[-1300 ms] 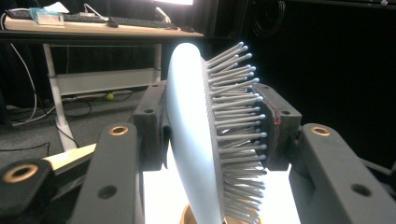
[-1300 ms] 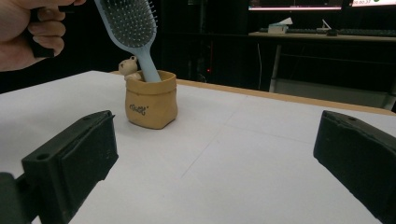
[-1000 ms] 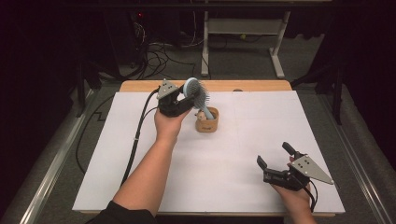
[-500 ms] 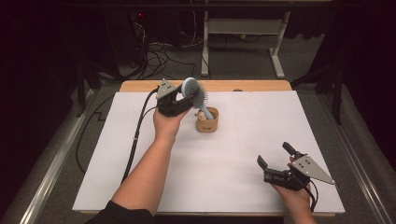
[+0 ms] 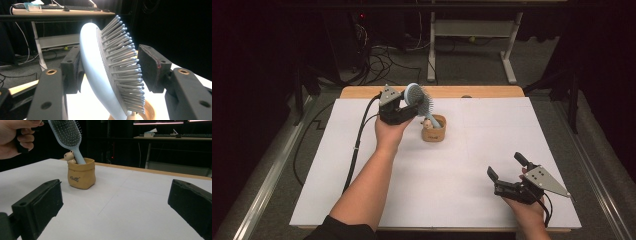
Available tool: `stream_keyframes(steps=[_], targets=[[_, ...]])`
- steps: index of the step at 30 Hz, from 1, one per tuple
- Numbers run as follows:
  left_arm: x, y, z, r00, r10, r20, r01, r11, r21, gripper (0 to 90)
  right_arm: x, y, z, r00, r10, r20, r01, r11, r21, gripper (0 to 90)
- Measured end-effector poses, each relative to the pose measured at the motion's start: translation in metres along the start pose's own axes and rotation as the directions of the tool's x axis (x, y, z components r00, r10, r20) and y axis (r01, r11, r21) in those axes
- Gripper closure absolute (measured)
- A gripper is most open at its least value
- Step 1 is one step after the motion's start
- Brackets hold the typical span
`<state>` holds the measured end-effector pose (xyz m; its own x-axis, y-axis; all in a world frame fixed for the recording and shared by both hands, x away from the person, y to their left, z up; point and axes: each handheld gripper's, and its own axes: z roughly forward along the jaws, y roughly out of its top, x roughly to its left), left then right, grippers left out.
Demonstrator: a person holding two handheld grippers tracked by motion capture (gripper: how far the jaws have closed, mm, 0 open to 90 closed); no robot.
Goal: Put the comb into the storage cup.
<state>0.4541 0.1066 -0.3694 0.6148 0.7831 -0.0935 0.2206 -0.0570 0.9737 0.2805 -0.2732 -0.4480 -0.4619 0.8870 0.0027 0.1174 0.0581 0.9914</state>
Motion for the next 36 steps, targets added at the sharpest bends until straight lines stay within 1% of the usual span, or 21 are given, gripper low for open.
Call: stream_keyframes(steps=[6,13,24,27,30,33,36], targets=[[0.002,0.000,0.000,1.0000,-0.010,-0.002,0.010,0.9999,0.009,35.6,0.000,0.000,0.000,1.0000,-0.002,0.002,0.002,1.000,-0.002,0.2],[0.007,-0.001,0.000,0.9994,-0.033,0.009,0.032,0.9991,0.029,28.7,0.000,0.000,0.000,1.0000,0.001,0.004,-0.001,1.000,0.001,0.2],[0.010,-0.001,-0.001,0.9996,-0.022,0.017,0.021,0.9988,0.044,20.2,0.000,0.000,0.000,1.0000,0.000,0.005,0.000,1.000,0.004,0.2],[0.011,-0.001,-0.002,0.9994,-0.028,0.021,0.027,0.9987,0.043,17.8,0.000,0.000,0.001,1.0000,-0.001,0.005,0.001,1.000,0.006,0.2],[0.012,-0.001,-0.002,0.9996,-0.023,0.019,0.022,0.9986,0.049,15.6,0.000,0.000,0.001,1.0000,-0.002,0.006,0.002,1.000,0.008,0.2],[0.011,-0.002,-0.002,0.9999,-0.008,0.014,0.007,0.9983,0.057,13.6,0.000,-0.001,0.001,1.0000,-0.001,0.006,0.001,1.000,0.009,0.2],[0.011,-0.001,-0.003,0.9999,-0.006,0.011,0.005,0.9985,0.054,11.7,0.000,-0.001,0.001,1.0000,-0.002,0.006,0.002,1.000,0.009,0.2]])
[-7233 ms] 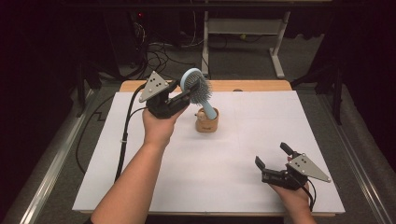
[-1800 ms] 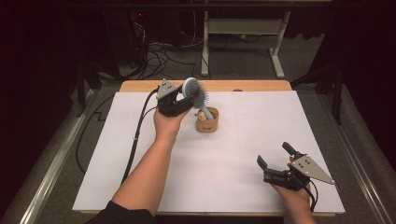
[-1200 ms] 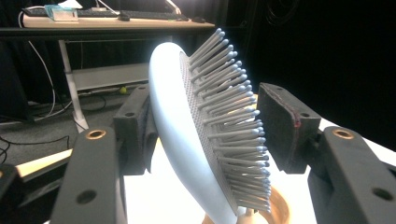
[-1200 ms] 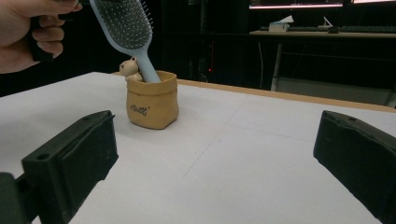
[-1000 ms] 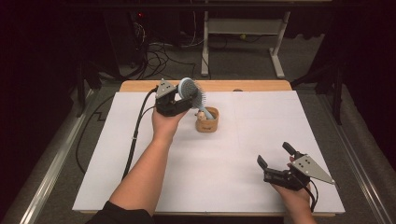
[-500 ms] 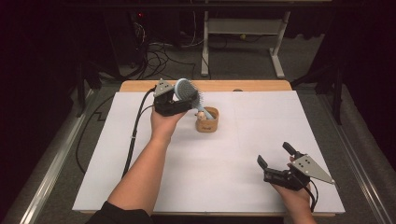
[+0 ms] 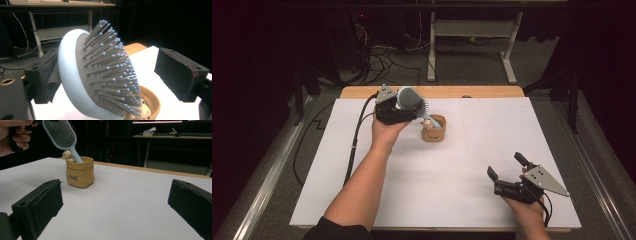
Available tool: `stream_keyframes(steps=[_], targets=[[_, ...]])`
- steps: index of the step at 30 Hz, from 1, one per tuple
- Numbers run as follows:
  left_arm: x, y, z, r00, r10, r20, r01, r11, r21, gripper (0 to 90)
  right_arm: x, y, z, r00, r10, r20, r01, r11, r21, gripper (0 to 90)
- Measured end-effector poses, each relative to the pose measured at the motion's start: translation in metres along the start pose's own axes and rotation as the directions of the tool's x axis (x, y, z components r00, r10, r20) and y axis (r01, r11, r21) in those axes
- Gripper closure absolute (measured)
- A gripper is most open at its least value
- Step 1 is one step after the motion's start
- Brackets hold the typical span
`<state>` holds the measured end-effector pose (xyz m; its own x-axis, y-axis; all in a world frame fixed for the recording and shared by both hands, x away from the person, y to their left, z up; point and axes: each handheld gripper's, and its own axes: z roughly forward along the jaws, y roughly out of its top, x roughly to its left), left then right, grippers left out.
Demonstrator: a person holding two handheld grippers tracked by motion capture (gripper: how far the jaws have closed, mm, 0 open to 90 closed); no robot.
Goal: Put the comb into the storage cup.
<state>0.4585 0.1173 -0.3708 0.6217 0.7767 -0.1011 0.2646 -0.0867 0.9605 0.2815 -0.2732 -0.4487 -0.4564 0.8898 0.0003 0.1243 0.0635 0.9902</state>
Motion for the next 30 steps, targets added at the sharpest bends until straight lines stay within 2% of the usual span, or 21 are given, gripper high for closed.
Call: stream_keyframes(steps=[11,17,30], targets=[[0.0014,-0.0001,-0.0012,0.9998,0.014,-0.015,-0.014,0.9999,0.008,1.5,-0.0001,-0.0003,0.0003,1.0000,-0.003,0.002,0.003,1.000,0.002,0.2],[0.0003,0.0006,-0.0029,0.9997,0.022,-0.006,-0.022,0.9997,0.009,0.6,0.0004,-0.0002,0.0002,1.0000,-0.005,0.005,0.005,1.000,0.000,0.2],[0.0000,0.0019,-0.0095,0.9999,0.014,-0.007,-0.014,0.9999,0.003,0.5,0.0017,0.0004,-0.0005,0.9999,-0.009,0.006,0.009,1.000,-0.003,0.2]])
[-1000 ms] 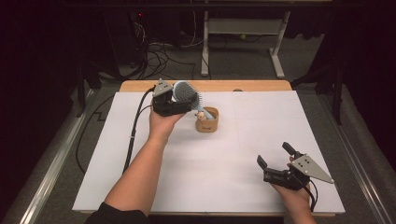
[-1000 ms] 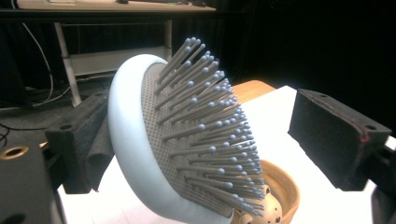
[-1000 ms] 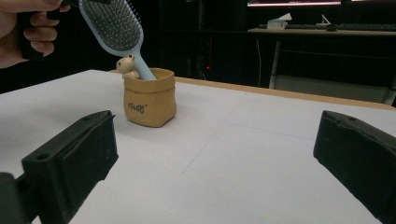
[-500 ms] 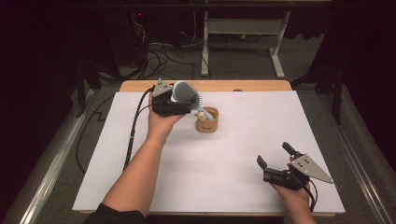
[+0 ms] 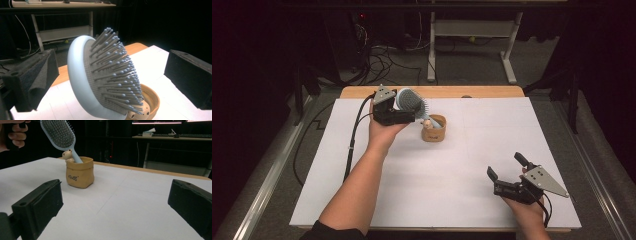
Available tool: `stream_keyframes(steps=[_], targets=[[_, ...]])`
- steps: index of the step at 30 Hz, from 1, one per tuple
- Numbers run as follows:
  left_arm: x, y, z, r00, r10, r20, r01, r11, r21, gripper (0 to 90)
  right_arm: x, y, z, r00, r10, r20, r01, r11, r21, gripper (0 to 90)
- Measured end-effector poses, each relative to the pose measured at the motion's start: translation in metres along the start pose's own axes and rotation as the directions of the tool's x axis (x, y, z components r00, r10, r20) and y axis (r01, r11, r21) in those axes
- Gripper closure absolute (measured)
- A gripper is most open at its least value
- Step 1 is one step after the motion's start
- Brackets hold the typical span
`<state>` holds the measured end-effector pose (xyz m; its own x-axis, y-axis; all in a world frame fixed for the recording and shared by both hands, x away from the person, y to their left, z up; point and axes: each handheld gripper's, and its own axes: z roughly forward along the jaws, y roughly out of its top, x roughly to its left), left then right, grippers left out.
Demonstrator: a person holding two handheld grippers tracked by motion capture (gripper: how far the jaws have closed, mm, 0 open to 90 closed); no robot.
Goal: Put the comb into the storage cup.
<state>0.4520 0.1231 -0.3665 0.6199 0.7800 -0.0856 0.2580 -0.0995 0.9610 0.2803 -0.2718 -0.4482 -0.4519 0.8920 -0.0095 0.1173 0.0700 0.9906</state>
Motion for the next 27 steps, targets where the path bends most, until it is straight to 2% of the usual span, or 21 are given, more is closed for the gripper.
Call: stream_keyframes(steps=[18,27], targets=[[0.004,-0.009,-0.002,0.9999,-0.011,0.009,0.011,0.9999,0.006,0.5,0.000,0.000,-0.001,1.0000,-0.001,0.002,0.001,1.000,-0.001,0.2],[0.005,-0.025,-0.014,0.9996,-0.013,0.025,0.013,0.9999,0.008,0.5,0.001,0.000,-0.001,1.0000,-0.005,0.005,0.005,1.000,-0.001,0.2]])
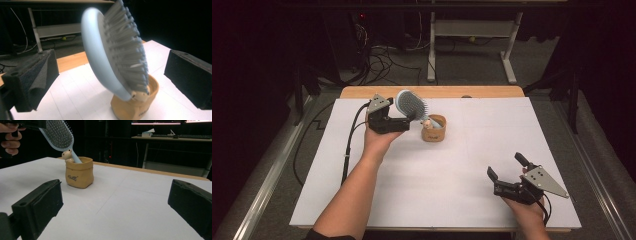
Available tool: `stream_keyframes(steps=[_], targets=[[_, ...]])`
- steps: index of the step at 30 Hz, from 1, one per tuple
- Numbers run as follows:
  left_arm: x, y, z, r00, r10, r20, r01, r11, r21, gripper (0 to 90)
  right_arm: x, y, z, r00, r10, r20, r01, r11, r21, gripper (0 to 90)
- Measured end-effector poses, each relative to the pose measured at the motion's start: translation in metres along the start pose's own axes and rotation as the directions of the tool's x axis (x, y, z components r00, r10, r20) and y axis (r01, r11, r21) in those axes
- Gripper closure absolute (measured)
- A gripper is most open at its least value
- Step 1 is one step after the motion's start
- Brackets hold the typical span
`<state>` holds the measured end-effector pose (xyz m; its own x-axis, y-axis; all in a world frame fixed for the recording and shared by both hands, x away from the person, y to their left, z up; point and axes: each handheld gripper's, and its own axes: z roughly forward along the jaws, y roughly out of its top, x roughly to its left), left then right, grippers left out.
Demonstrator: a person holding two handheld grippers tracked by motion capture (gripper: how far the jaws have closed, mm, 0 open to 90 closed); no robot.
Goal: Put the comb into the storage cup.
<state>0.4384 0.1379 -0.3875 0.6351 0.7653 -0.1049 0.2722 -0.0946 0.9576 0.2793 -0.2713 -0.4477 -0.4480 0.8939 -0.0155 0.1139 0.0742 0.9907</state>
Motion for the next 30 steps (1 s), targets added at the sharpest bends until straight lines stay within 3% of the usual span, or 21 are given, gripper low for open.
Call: stream_keyframes(steps=[20,30], targets=[[-0.004,-0.034,-0.028,0.9994,0.013,0.032,-0.012,0.9999,-0.005,0.6,0.001,0.000,0.000,1.0000,-0.009,0.003,0.009,1.000,0.001,0.2],[0.001,-0.063,-0.064,0.9991,-0.009,0.040,0.010,0.9996,-0.026,0.6,0.001,0.000,-0.001,1.0000,-0.007,0.005,0.007,1.000,0.000,0.1]])
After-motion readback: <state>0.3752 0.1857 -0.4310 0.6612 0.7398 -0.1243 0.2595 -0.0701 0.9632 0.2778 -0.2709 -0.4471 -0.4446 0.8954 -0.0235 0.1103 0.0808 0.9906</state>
